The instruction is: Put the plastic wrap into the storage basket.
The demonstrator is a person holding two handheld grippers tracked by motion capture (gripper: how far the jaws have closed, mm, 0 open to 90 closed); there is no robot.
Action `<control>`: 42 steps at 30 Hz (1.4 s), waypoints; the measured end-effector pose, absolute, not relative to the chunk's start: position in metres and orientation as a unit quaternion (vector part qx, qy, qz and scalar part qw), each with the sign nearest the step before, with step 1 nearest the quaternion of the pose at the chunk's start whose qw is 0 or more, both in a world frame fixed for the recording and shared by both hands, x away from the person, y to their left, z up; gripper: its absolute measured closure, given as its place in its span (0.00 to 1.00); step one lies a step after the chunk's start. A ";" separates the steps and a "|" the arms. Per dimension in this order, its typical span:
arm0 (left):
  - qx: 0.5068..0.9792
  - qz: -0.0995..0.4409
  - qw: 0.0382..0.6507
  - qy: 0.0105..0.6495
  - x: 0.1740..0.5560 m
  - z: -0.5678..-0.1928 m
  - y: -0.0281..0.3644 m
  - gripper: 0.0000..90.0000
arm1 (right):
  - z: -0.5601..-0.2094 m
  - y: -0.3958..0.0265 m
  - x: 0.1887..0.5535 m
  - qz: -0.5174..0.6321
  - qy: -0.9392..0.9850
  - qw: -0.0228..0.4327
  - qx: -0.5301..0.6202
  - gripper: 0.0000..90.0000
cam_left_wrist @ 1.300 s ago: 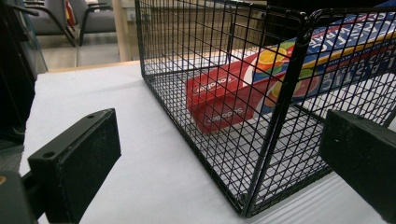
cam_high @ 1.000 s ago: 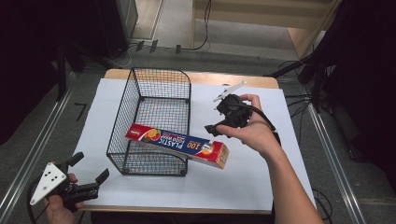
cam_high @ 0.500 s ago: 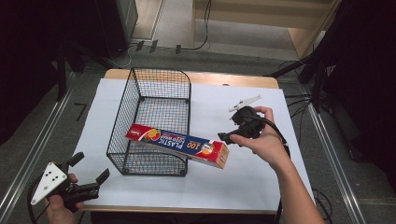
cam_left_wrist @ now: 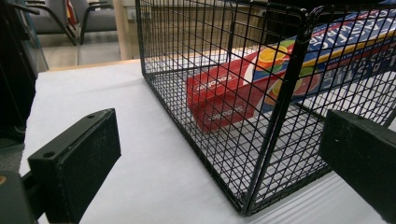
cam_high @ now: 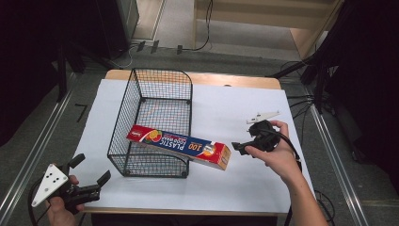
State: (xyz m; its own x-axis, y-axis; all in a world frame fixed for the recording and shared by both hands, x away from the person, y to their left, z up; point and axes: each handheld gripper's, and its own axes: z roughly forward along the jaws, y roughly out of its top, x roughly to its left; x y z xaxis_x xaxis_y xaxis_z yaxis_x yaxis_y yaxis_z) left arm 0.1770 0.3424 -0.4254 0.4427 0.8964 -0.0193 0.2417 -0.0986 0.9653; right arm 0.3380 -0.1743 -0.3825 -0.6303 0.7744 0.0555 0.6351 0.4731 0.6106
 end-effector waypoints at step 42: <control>0.667 0.314 0.524 0.426 0.175 -0.424 0.345 0.00 | -0.458 -0.300 0.270 0.373 0.766 0.168 0.496 0.18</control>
